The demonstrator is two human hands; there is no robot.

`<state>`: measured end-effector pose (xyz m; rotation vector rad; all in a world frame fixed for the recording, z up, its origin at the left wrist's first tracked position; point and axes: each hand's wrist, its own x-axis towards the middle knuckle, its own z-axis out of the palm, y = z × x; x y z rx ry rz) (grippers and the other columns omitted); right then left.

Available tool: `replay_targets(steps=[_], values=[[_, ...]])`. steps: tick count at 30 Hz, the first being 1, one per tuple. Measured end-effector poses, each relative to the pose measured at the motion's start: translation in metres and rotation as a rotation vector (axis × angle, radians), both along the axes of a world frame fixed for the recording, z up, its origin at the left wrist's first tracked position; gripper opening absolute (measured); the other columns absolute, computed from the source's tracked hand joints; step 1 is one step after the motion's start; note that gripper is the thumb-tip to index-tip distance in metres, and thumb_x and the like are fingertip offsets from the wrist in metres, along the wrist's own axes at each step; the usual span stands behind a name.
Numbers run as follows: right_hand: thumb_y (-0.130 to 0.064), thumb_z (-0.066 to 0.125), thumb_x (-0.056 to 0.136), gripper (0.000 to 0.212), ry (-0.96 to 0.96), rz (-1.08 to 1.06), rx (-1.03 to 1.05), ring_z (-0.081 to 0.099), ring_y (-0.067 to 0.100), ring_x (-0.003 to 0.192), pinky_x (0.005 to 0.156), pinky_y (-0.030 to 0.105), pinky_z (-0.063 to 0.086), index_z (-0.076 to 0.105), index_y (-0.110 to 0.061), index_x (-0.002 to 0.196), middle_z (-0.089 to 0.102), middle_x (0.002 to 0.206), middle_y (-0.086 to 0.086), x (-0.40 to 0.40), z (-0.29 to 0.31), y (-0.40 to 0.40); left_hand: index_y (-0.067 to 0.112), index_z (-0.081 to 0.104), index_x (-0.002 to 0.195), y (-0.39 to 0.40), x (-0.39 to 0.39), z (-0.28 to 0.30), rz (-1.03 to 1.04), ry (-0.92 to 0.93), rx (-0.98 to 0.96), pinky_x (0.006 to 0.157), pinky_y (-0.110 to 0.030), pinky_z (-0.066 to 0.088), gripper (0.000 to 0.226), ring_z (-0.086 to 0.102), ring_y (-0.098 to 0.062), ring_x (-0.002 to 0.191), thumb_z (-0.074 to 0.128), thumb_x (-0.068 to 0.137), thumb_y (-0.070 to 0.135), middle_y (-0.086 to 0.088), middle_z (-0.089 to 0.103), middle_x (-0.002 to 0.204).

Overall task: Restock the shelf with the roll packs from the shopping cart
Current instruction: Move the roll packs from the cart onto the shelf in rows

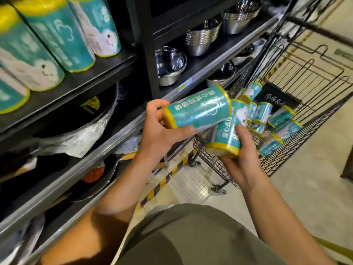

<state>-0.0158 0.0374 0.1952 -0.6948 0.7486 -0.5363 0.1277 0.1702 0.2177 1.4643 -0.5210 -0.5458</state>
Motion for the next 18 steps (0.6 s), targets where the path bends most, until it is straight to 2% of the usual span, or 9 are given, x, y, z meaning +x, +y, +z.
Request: replay_targets(steps=[2,4,7,9,11,13,14,16,18], values=[[-0.033,0.051,0.098,0.036,0.019,-0.014,-0.02,0.072,0.018,0.087,0.079,0.039,0.059,0.06,-0.018,0.129,0.075,0.104,0.003,-0.002,0.001,-0.002,0.021,0.052,0.114,0.006,0.011,0.0,0.016,0.088,-0.081,0.069,-0.026,0.053,0.074,0.067,-0.01,0.091,0.086,0.049,0.026,-0.002,0.067,0.102],[-0.033,0.05,0.098,0.031,0.015,-0.021,-0.055,0.072,0.019,0.086,0.082,0.043,0.057,0.062,-0.018,0.123,0.076,0.101,0.003,-0.004,0.003,-0.004,0.02,0.059,0.118,0.01,0.02,-0.001,-0.005,0.148,-0.136,0.076,-0.033,0.054,0.071,0.067,-0.02,0.098,0.084,0.052,0.025,-0.006,0.068,0.106],[-0.031,0.049,0.1,0.024,0.013,-0.015,-0.105,0.071,0.019,0.087,0.085,0.043,0.055,0.063,-0.018,0.115,0.076,0.098,0.002,-0.009,0.008,-0.008,0.017,0.058,0.129,0.012,0.021,-0.006,-0.03,0.262,-0.178,0.081,-0.037,0.054,0.076,0.066,-0.024,0.104,0.08,0.056,0.021,-0.009,0.066,0.116],[-0.028,0.049,0.1,0.022,0.004,0.01,-0.138,0.071,0.019,0.087,0.082,0.042,0.055,0.062,-0.019,0.115,0.076,0.099,0.001,-0.014,0.012,-0.011,0.013,0.055,0.131,0.011,0.014,-0.006,0.015,0.383,-0.215,0.079,-0.038,0.056,0.073,0.067,-0.024,0.099,0.077,0.061,0.017,-0.01,0.067,0.113],[-0.028,0.054,0.096,0.024,-0.026,0.074,-0.188,0.072,0.018,0.089,0.08,0.041,0.057,0.061,-0.019,0.117,0.076,0.101,0.001,-0.021,0.014,-0.013,0.013,0.061,0.115,0.006,0.004,-0.005,0.119,0.512,-0.236,0.08,-0.043,0.057,0.042,0.066,-0.024,0.092,0.071,0.074,0.012,-0.007,0.069,0.099],[-0.029,0.057,0.087,0.032,-0.037,0.141,-0.245,0.072,0.019,0.089,0.076,0.039,0.06,0.062,-0.018,0.117,0.076,0.101,0.002,-0.027,0.016,-0.015,0.015,0.061,0.1,-0.002,-0.008,-0.002,0.195,0.627,-0.203,0.091,-0.054,0.053,0.015,0.064,-0.029,0.093,0.065,0.086,0.017,-0.008,0.069,0.092],[-0.028,0.057,0.083,0.036,-0.028,0.17,-0.273,0.072,0.02,0.09,0.075,0.04,0.06,0.062,-0.016,0.117,0.076,0.101,0.004,-0.029,0.017,-0.017,0.014,0.061,0.099,-0.006,-0.016,0.001,0.214,0.655,-0.159,0.093,-0.059,0.05,0.021,0.063,-0.032,0.094,0.068,0.083,0.024,-0.011,0.068,0.095],[-0.026,0.055,0.083,0.039,-0.032,0.244,-0.32,0.071,0.025,0.094,0.077,0.042,0.058,0.062,-0.012,0.119,0.074,0.106,0.01,-0.035,0.018,-0.019,0.013,0.062,0.102,-0.014,-0.033,0.006,0.223,0.644,-0.089,0.09,-0.059,0.051,0.039,0.064,-0.033,0.094,0.073,0.072,0.036,-0.015,0.066,0.1],[-0.024,0.053,0.085,0.036,-0.054,0.301,-0.321,0.071,0.026,0.095,0.077,0.043,0.058,0.062,-0.013,0.118,0.074,0.107,0.01,-0.041,0.017,-0.021,0.016,0.066,0.097,-0.022,-0.048,0.008,0.254,0.579,-0.058,0.084,-0.054,0.055,0.033,0.066,-0.03,0.088,0.071,0.077,0.042,-0.011,0.068,0.094]])
